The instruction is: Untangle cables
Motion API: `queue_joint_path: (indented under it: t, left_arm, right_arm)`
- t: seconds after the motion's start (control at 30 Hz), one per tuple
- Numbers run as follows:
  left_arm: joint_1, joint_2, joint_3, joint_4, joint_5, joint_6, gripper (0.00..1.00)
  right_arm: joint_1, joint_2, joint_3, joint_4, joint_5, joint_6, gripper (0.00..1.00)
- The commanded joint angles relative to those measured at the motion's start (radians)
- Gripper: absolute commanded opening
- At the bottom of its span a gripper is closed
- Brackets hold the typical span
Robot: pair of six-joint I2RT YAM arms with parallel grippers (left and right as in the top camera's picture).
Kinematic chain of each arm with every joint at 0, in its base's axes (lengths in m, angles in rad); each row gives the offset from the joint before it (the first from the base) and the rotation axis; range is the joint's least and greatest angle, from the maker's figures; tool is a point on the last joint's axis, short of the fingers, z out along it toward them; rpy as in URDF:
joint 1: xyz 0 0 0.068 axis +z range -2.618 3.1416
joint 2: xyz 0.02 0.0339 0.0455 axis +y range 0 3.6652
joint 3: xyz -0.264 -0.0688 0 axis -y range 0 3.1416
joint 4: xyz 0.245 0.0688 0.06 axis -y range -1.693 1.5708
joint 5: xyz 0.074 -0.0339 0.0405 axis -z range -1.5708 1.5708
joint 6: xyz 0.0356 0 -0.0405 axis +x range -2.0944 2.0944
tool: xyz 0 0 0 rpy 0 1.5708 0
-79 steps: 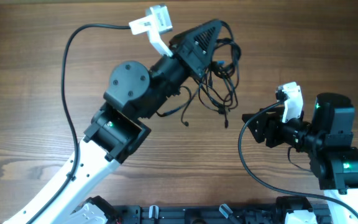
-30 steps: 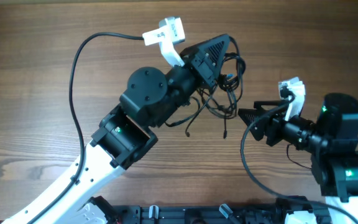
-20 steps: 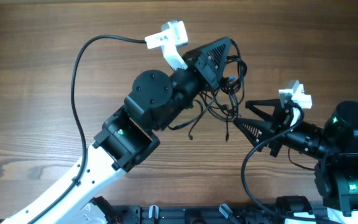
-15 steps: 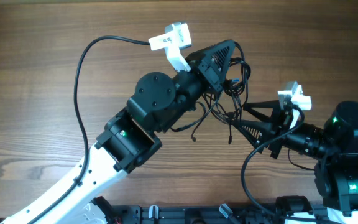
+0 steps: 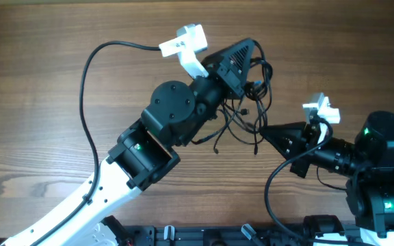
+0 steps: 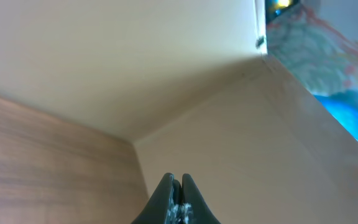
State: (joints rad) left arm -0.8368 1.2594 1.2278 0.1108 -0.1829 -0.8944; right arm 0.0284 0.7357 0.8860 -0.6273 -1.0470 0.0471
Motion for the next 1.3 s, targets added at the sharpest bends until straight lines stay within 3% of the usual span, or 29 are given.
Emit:
queue_joint_path:
  t: [0.0,0.1,0.3,0.53,0.63,0.7,0.93,1.27]
  left_arm:
    - [0.023,0.0,0.018,0.011,-0.19,0.083,0.04]
    - [0.052,-0.001,0.018,0.003,-0.287,0.089,0.04]
    - [0.132,-0.001,0.018,-0.028,-0.301,0.11,0.04]
    - [0.137,-0.001,0.018,-0.034,-0.301,0.11,0.04]
    - [0.134,-0.001,0.018,-0.034,-0.254,0.109,0.04]
    - [0.134,-0.001,0.018,-0.034,-0.172,0.109,0.04]
    - [0.131,0.0,0.018,-0.038,0.028,0.102,0.04]
    - [0.021,0.031,0.018,-0.028,0.014,0.102,0.04]
  right_arm:
    - [0.004,-0.002,0.005,-0.061,-0.07,-0.103,0.04]
    - [0.004,-0.002,0.005,-0.136,-0.069,-0.168,0.04]
    - [0.004,-0.002,0.005,-0.266,0.064,-0.205,0.04]
    - [0.004,-0.002,0.005,-0.327,0.217,-0.202,0.04]
    - [0.004,-0.002,0.005,-0.314,0.217,-0.202,0.51]
    - [0.004,-0.002,0.005,-0.28,0.217,-0.19,0.71]
    - [0.004,-0.002,0.005,-0.096,0.171,-0.092,0.79]
    - [0.004,-0.002,0.005,0.047,0.025,-0.071,0.77]
